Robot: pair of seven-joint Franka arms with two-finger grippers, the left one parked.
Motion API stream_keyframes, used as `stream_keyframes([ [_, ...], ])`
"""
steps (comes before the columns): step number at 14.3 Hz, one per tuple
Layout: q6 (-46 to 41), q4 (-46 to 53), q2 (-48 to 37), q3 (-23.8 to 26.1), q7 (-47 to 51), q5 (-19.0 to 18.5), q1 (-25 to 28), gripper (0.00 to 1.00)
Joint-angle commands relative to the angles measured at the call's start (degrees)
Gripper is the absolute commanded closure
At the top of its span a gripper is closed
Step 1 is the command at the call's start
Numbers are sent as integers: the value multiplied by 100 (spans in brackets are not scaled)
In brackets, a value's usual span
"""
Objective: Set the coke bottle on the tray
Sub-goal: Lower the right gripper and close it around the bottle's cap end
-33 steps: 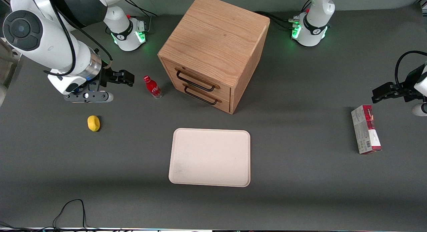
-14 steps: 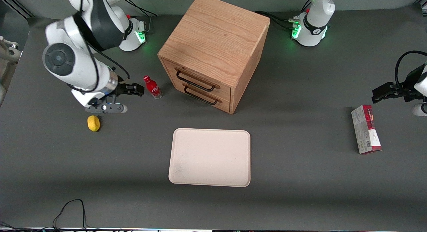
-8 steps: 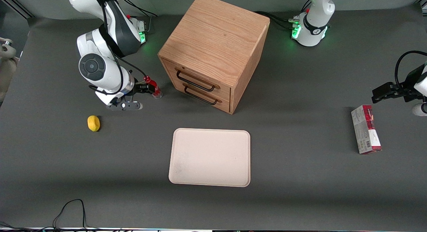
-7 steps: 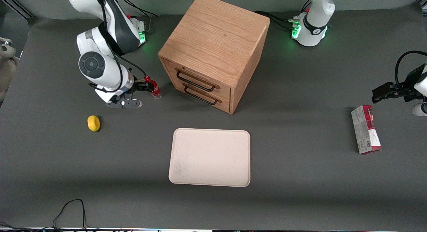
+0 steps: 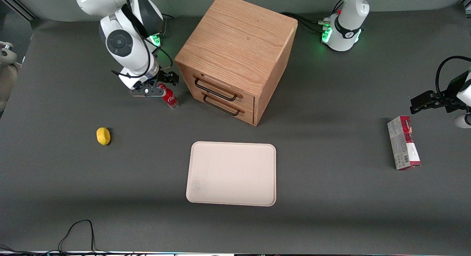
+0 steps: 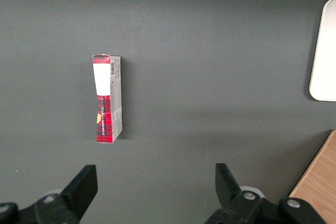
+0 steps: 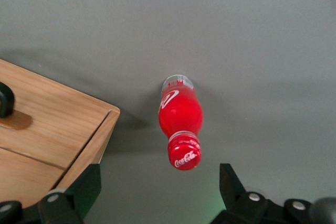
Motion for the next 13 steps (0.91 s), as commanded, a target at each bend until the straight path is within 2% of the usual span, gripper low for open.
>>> stream_keyframes([
  [1, 181, -272, -214, -32, 91, 29, 29, 0],
  [7, 304, -351, -170, -41, 12, 20, 12, 0],
  [10, 321, -351, -109, -59, -67, -173, 3, 0],
  [13, 400, -351, -39, -76, -208, -182, 3, 0],
])
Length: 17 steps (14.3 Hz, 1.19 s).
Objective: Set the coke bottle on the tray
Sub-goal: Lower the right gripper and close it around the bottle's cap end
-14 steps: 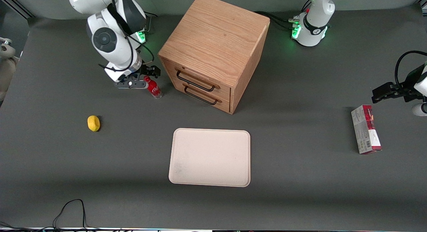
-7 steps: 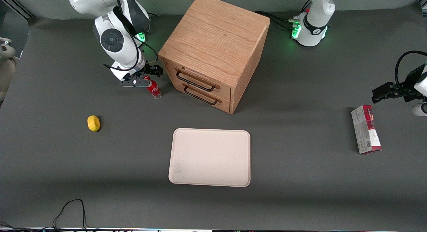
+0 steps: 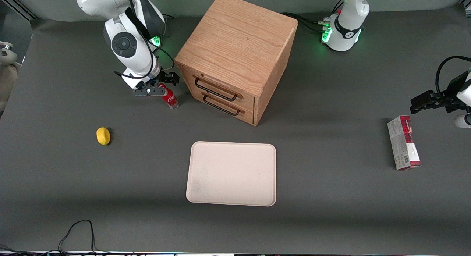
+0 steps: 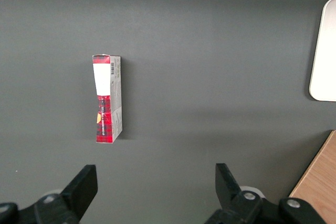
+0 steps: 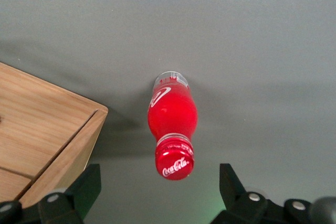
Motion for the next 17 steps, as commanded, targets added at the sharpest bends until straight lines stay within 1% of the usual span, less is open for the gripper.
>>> stream_keyframes([
  [1, 161, -94, 5, -48, -169, -91, -10, 0],
  [2, 179, -94, 23, -48, -195, -100, -11, 1],
  [3, 196, -94, 41, -48, -291, -100, -11, 6],
  [4, 196, -94, 67, -57, -353, -100, -28, 27],
  [5, 205, -94, 76, -101, -371, -100, -37, 76],
  [6, 214, -94, 94, -127, -380, -100, -37, 100],
  [14, 161, -86, 120, -180, -371, -100, -37, 100],
  [16, 4, 19, 68, -276, -371, -100, -46, 100],
  [17, -154, 237, 41, -364, -380, -100, -46, 100],
])
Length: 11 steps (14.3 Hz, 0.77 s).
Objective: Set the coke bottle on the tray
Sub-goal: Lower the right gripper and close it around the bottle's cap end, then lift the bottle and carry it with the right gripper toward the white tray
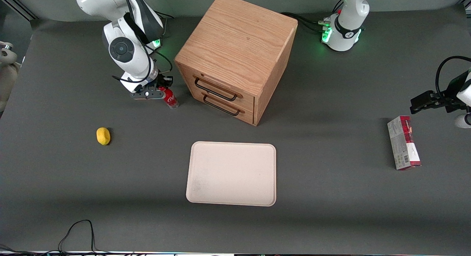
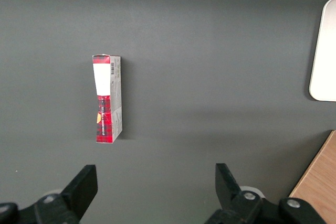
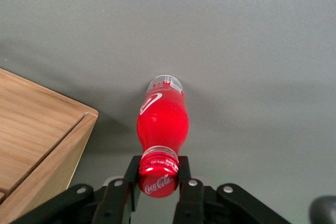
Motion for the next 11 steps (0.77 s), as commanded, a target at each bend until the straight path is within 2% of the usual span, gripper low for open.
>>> stream_keyframes([
  [1, -563, 568, -3, -200, -104, -82, -23, 100],
  [3, -1144, 1157, 41, -244, -112, -82, -32, 100],
  [5, -1924, 2183, 286, -437, -121, -74, -32, 100],
  [8, -3322, 4265, 1216, -753, -278, -4, -41, 100],
  [10, -3886, 5461, 1779, -780, -323, 40, -172, 100],
  [11, -4193, 5989, 2086, -772, -341, 258, -347, 100],
])
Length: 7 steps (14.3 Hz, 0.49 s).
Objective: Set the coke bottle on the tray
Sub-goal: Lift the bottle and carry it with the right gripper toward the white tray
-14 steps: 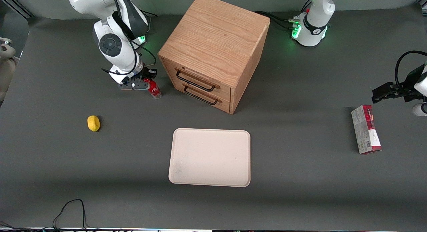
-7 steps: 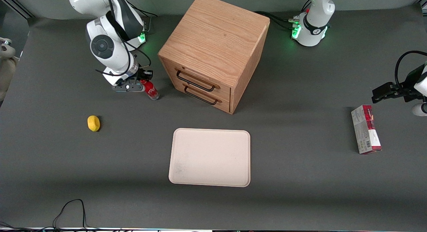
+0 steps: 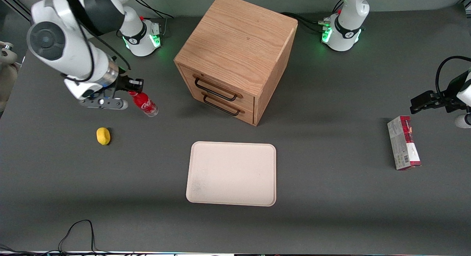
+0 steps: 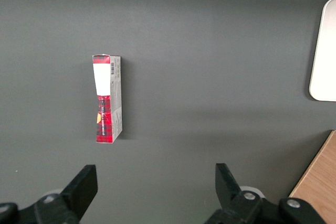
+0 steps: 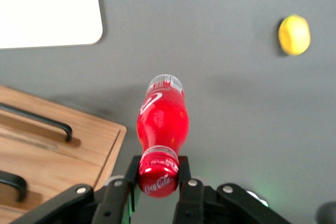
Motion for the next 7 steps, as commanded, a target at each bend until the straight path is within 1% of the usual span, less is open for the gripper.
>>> stream_keyframes([
  [1, -951, 2014, 1265, -14, -189, 400, -359, 100],
  [3, -1295, 2544, 1600, -5, -189, 419, -448, 100],
  [7, -1349, 2984, 1916, -5, -180, 410, -475, 100],
])
